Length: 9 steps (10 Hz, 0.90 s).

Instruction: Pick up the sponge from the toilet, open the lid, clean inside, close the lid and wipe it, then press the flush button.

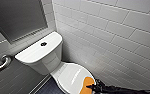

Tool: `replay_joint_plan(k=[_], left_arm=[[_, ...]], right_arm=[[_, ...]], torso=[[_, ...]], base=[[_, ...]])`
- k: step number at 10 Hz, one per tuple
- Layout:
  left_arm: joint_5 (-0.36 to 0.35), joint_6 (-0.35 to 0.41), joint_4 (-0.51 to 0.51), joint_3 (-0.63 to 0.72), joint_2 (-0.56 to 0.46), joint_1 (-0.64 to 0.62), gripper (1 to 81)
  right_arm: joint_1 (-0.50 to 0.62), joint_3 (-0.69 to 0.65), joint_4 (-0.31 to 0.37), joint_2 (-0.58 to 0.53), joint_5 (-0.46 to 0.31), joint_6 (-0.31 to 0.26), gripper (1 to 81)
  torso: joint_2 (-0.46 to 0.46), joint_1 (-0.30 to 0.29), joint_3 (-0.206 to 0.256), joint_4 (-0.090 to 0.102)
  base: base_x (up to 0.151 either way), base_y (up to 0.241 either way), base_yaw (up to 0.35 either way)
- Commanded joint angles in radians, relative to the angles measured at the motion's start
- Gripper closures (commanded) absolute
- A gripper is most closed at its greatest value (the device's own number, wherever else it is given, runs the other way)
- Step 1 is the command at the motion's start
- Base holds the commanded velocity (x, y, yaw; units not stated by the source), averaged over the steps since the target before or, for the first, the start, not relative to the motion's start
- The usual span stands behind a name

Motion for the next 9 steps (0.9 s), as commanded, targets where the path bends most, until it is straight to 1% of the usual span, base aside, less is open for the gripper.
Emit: replay_joint_plan(k=[1,2,6,8,9], left_arm=[[0.083,0.007,0.017,0.016,0.0,0.06,1.0],[0.085,0.007,0.017,0.016,0.0,0.06,1.0],[0.093,0.006,0.015,0.016,0.0,0.06,1.0],[0.106,0.001,0.014,0.016,-0.005,0.06,1.0],[0.109,0.001,0.015,0.016,-0.005,0.06,1.0]], right_arm=[[0.095,0.039,0.006,-0.01,-0.05,-0.004,1.0],[0.089,0.049,0.003,-0.01,-0.041,-0.006,1.0],[0.014,0.066,-0.003,-0.006,0.097,-0.015,1.0],[-0.033,0.071,-0.044,-0.006,0.195,-0.017,1.0],[-0.046,0.065,-0.058,-0.006,0.217,-0.015,1.0]], torso=[[0.0,0.0,0.0,0.0],[0.0,0.0,-0.007,0.0],[0.0,0.0,-0.008,0.0],[0.0,0.0,-0.008,0.0],[0.0,0.0,-0.008,0.0]], base=[[0.0,0.0,0.0],[0.0,0.0,0.0],[0.0,0.0,0.0],[0.0,0.0,0.0],[0.0,0.0,0.0]])
